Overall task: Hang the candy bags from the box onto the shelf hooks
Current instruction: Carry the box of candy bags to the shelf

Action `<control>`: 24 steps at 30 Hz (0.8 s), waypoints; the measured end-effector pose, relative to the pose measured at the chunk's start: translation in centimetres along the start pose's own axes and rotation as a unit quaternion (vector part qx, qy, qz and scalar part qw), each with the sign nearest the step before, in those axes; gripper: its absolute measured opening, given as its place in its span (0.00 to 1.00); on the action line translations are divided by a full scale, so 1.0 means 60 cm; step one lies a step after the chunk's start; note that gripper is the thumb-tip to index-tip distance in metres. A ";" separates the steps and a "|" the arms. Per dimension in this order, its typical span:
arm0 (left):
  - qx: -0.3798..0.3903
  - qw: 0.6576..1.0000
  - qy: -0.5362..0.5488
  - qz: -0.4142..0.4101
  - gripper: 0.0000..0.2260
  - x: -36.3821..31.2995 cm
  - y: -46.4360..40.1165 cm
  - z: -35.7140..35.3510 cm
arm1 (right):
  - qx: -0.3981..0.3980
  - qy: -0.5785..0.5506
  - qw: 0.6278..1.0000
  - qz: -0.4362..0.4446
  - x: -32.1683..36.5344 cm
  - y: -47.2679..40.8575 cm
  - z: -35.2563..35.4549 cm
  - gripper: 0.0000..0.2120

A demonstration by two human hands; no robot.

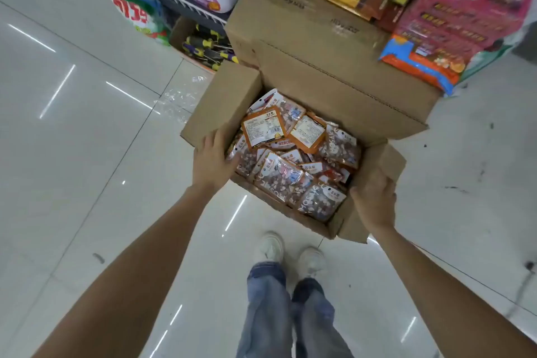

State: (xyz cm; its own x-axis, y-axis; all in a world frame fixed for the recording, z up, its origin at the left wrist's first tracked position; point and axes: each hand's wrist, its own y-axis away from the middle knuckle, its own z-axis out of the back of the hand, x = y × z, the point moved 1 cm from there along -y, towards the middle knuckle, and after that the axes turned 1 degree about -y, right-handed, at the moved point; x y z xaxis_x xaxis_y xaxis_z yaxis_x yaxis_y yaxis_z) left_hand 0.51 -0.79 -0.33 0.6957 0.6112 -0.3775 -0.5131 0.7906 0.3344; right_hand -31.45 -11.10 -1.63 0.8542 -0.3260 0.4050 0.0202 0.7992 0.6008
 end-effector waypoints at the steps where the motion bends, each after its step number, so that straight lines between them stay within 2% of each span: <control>1: -0.003 1.000 0.003 0.003 0.33 0.014 -0.017 -0.011 | -0.025 0.000 1.000 -0.005 -0.007 -0.013 -0.022 0.36; 5: -0.007 0.999 -0.035 0.004 0.31 0.066 -0.090 -0.080 | -0.105 -0.007 0.994 0.035 -0.041 -0.065 -0.098 0.37; 9: -0.007 0.996 -0.092 -0.017 0.32 0.085 -0.166 -0.130 | -0.159 -0.015 0.986 0.052 -0.066 -0.105 -0.145 0.36; 12: -0.047 0.992 -0.114 -0.022 0.31 0.082 -0.192 -0.153 | -0.191 -0.030 0.978 0.079 -0.076 -0.117 -0.160 0.32; 17: -0.057 0.991 -0.118 0.009 0.29 0.068 -0.169 -0.169 | -0.178 -0.053 0.975 0.120 -0.088 -0.125 -0.146 0.34; 24: -0.054 0.997 -0.057 0.004 0.28 0.087 -0.062 -0.196 | -0.126 -0.030 0.981 0.144 -0.147 -0.136 -0.089 0.35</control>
State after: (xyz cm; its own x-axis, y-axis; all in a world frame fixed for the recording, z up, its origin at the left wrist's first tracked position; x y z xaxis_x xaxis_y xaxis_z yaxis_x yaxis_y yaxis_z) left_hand 0.17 -0.09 -13.74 0.7414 0.6132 -0.2725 -0.5653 0.7896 0.2387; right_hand -36.36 -12.04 -13.74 0.8115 -0.0922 0.5771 -0.0822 0.9596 0.2690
